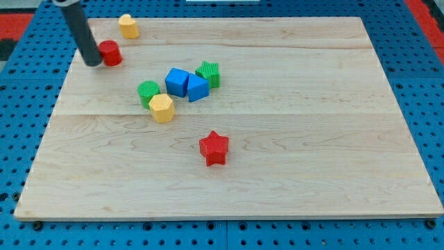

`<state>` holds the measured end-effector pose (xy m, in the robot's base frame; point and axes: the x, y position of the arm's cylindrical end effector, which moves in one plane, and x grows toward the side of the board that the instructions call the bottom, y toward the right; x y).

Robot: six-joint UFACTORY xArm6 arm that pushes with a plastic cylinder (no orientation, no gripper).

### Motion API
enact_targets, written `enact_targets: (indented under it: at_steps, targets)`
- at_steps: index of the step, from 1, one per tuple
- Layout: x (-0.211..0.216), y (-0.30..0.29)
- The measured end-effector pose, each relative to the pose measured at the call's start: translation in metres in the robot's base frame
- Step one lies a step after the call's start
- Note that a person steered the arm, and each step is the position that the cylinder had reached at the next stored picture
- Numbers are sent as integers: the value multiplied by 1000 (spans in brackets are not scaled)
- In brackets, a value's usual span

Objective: Push the red star towards the bottom center of thee board

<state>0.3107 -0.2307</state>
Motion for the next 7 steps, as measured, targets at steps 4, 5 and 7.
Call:
enact_targets:
  at_steps: [4, 5, 7]
  targets:
    - [42, 6]
    - [137, 6]
    - [174, 11]
